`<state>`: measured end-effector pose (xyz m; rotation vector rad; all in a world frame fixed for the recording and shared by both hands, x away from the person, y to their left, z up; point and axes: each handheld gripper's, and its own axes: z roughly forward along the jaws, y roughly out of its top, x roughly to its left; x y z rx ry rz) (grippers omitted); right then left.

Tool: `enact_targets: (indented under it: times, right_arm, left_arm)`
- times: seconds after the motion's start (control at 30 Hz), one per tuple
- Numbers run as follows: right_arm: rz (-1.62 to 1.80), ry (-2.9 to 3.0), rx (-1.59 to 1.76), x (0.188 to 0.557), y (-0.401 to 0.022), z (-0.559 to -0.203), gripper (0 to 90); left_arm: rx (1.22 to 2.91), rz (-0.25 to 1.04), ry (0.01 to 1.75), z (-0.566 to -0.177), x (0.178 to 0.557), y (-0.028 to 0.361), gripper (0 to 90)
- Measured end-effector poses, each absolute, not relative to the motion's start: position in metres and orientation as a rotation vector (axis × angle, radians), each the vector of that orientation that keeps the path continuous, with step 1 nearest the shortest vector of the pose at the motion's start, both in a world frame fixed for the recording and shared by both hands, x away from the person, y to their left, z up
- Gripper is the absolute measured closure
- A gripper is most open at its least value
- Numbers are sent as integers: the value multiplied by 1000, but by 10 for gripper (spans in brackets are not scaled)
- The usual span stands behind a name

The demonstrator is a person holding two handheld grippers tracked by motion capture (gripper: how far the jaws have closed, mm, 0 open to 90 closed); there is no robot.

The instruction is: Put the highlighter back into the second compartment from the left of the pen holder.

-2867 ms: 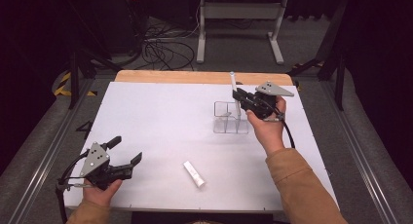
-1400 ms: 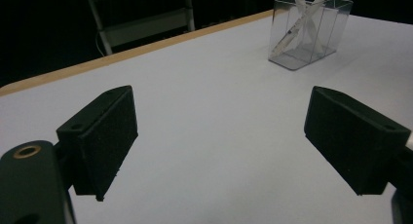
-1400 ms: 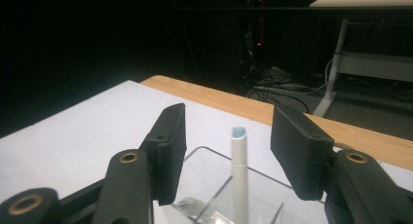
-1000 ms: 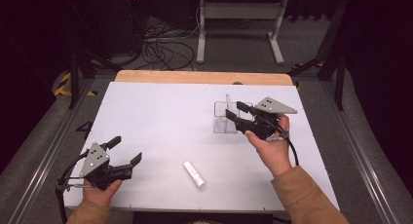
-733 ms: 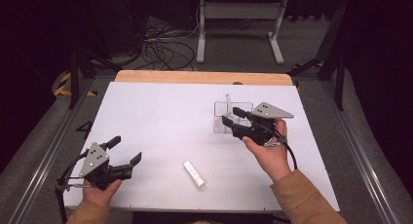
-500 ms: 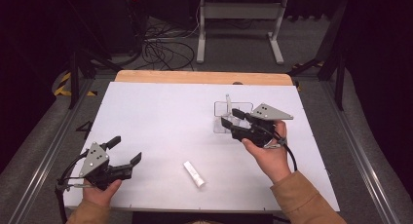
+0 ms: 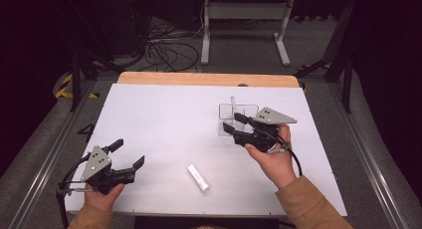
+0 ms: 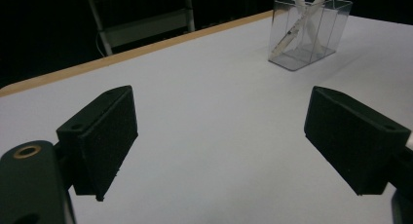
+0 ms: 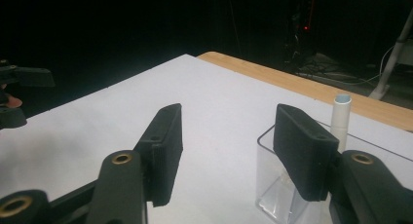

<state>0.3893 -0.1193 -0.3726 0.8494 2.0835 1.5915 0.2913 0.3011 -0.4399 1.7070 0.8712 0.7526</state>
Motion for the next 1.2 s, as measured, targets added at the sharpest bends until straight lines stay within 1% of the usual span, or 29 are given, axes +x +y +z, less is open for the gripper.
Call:
enact_targets:
  times: [0.73, 1.2]
  right_arm:
    - [1616, 2192, 766, 367, -93, -378, 443]
    - [1600, 2236, 775, 362, -88, -381, 449]
  left_arm:
    - [1708, 759, 870, -440, 291, 302, 131]
    - [1708, 759, 869, -439, 291, 302, 131]
